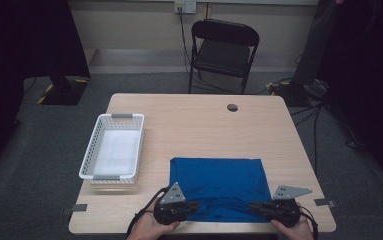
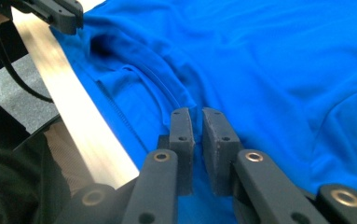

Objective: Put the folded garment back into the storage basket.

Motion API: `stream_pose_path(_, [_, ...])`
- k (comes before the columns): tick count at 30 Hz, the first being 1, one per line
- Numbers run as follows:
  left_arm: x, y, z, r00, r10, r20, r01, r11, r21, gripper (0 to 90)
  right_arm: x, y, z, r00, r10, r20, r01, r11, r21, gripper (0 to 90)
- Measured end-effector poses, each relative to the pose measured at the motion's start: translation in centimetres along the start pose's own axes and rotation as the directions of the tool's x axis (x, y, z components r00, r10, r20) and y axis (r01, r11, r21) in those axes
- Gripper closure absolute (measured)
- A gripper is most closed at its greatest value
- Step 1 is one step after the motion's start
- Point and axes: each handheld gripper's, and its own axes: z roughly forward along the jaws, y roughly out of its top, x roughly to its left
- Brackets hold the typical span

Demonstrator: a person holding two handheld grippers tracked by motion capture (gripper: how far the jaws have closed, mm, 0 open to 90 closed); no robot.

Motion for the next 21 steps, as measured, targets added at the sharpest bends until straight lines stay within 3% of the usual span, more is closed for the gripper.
stream_pose_path(6, [0.5, -0.2, -0.9, 0.9995, -0.019, -0.026, 0.019, 0.9997, -0.016, 73.6, -0.1, 0.1, -0.9, 0.9989, 0.017, -0.043, -0.02, 0.998, -0.056, 73.0])
stream_pose_path(8, [0.9, -0.1, -1.2, 0.9985, -0.031, -0.045, 0.029, 0.9991, -0.03, 70.9, -0.3, 0.2, -1.3, 0.9997, 0.016, -0.021, -0.017, 0.997, -0.07, 68.7])
stream_pose_path(11, [1.8, 0.0, -1.4, 0.994, -0.039, -0.102, 0.036, 0.9988, -0.033, 58.3, -0.7, 0.3, -1.6, 0.9991, 0.031, 0.028, -0.028, 0.996, -0.087, 61.0])
stream_pose_path(14, [3.0, -0.2, -1.8, 0.9831, -0.066, -0.171, 0.06, 0.9974, -0.04, 49.7, -1.4, 0.2, -1.8, 0.9931, 0.046, 0.108, -0.035, 0.994, -0.1, 52.5])
stream_pose_path(17, [4.3, -0.5, -2.3, 0.9643, -0.113, -0.24, 0.104, 0.9933, -0.051, 41.8, -2.2, 0.1, -2.0, 0.9751, 0.065, 0.212, -0.043, 0.994, -0.105, 43.5])
stream_pose_path(19, [5.0, -0.9, -2.5, 0.95, -0.137, -0.281, 0.134, 0.9906, -0.028, 34.6, -2.9, -0.2, -2.0, 0.9511, 0.074, 0.3, -0.05, 0.995, -0.089, 39.6])
stream_pose_path(21, [5.5, -1.1, -2.6, 0.9419, -0.13, -0.31, 0.135, 0.9908, -0.006, 33.2, -3.6, -0.6, -2.0, 0.9365, 0.106, 0.334, -0.083, 0.993, -0.082, 37.7])
